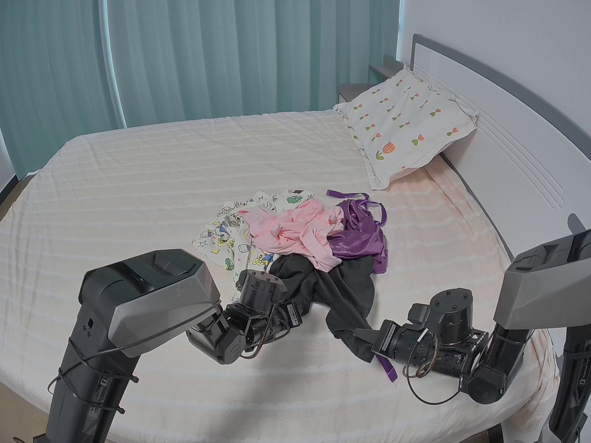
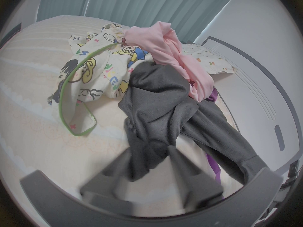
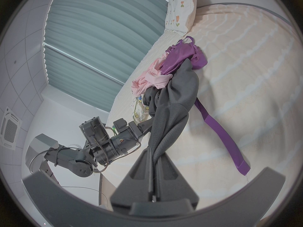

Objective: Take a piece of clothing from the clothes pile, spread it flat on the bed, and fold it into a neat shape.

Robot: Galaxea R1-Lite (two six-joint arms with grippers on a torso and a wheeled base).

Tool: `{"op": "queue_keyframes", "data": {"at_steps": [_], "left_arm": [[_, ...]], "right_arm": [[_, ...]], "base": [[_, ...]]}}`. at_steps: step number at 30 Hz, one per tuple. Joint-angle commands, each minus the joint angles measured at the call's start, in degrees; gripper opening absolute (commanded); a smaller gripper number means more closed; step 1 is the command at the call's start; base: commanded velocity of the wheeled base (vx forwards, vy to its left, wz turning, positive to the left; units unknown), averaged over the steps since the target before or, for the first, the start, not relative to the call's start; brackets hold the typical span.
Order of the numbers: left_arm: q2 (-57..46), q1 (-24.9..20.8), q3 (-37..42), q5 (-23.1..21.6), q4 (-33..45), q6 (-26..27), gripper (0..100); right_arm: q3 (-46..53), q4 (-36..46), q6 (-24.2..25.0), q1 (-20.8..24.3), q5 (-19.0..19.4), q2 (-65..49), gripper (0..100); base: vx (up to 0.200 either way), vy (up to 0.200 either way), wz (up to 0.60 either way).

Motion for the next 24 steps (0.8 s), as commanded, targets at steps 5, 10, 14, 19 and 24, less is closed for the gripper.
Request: {"op": "queue_keyframes", "data": {"at_steps": [5, 10, 14, 19, 24], "left_arm": [[-3.67, 0.17, 4.81, 2.54, -0.65, -1.85, 0], [-17.38, -0.19, 13.43, 2.98, -1.44, -8.53, 0], [-28.54, -0.45, 18.96, 2.72, -1.61, -8.97, 0], [-43.75, -0.54, 22.30, 3.15, -1.61, -8.61, 0], [-54.21, -0.01, 22.39, 3.15, -1.35, -8.18, 0]], "right_arm": [[0.72, -1.49, 0.20, 0.06, 0.12, -0.45, 0], [2.30, -9.75, -0.06, 0.06, -1.02, -1.42, 0], [0.72, -9.40, -0.32, -0.29, -2.17, -6.61, 0], [-3.68, -9.31, -4.28, -2.40, -2.17, -16.54, 0], [-7.37, -9.13, -6.30, -5.74, 1.26, -26.82, 0]], "base": [[0.000, 0.000, 0.00], [0.000, 0.000, 0.00], [0.000, 0.000, 0.00], [0.000, 0.000, 0.00], [0.000, 0.000, 0.00]]}}
